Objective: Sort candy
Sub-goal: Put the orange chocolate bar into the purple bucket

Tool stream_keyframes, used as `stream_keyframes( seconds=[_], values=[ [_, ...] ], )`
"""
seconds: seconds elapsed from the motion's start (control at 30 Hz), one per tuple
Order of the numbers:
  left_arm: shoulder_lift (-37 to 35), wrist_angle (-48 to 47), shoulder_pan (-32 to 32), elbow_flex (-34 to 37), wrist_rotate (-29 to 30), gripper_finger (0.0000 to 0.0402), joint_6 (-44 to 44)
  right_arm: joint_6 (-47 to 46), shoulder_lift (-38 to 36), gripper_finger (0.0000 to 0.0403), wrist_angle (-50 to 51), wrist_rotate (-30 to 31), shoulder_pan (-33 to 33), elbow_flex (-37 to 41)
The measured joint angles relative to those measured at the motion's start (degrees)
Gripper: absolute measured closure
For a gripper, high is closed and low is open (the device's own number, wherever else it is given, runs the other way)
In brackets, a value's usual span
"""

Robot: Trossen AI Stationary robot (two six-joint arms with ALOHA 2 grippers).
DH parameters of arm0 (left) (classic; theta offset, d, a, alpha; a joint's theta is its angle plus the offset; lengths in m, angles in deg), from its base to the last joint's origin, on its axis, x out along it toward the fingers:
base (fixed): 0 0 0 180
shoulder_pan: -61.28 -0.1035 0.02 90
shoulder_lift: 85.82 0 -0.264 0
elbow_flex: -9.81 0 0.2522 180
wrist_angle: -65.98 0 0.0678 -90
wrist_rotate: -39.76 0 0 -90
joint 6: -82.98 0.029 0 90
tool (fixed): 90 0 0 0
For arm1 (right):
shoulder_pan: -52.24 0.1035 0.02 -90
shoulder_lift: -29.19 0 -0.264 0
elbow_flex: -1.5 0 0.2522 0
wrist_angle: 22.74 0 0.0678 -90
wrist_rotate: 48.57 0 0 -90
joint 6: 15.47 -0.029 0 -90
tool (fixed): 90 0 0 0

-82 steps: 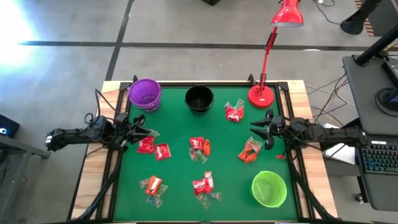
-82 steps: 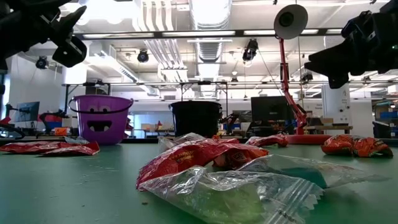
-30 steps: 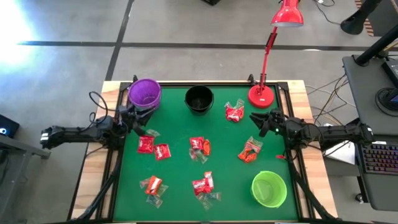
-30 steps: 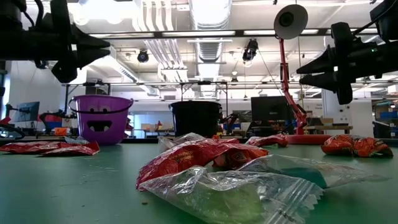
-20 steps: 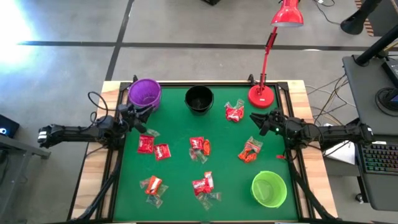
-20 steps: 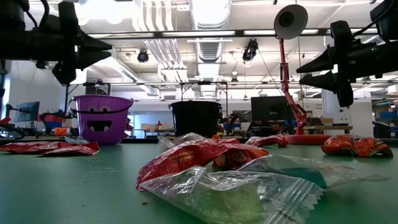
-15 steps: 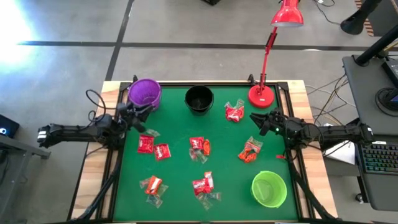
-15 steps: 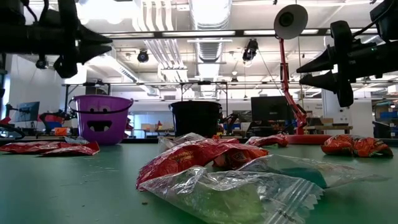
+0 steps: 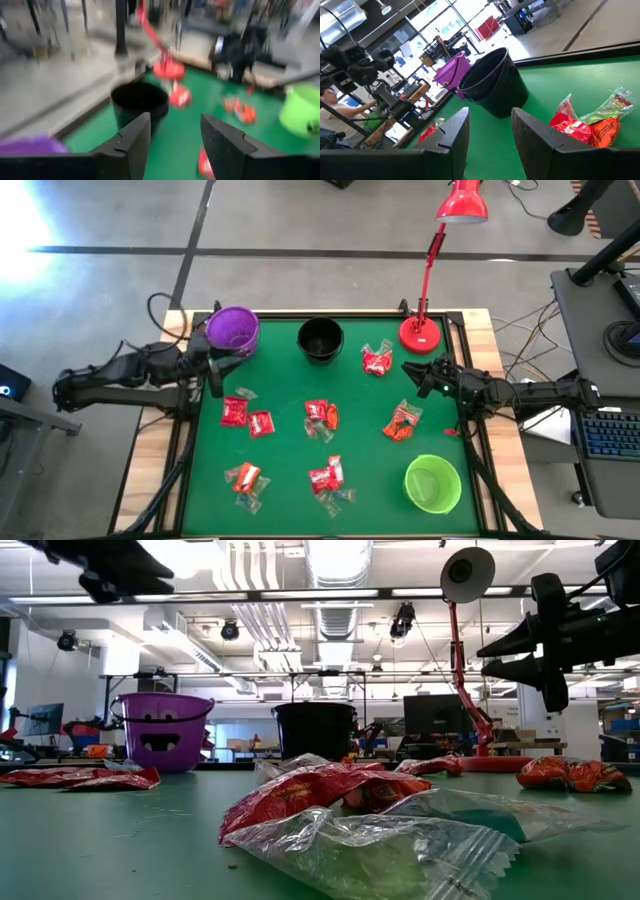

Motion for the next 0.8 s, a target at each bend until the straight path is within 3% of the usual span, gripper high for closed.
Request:
stream_keyframes(
  seconds=[0.2,0.47,0.63,0.8],
  values=[
    [5.26,-18.02,0.02,-7.23,-8.87,0.0244,-9.23,-0.07,0.0,0.0266,-1.63,0.0,0.0,0.0],
    [8.62,-20.08,0.07,-7.33,-22.52,0.0249,-16.7,2.29,0.0,0.0266,-15.96,-2.96,0.0,-0.14],
    [9.5,-19.12,0.14,-7.64,-24.11,0.0249,-16.85,6.65,1.33,0.0266,-10.62,-10.49,0.01,-6.38],
    [10.0,-15.56,0.26,-8.52,-25.24,0.0249,-18.4,13.62,6.34,0.0266,1.75,-12.62,0.02,-18.5]
  ],
)
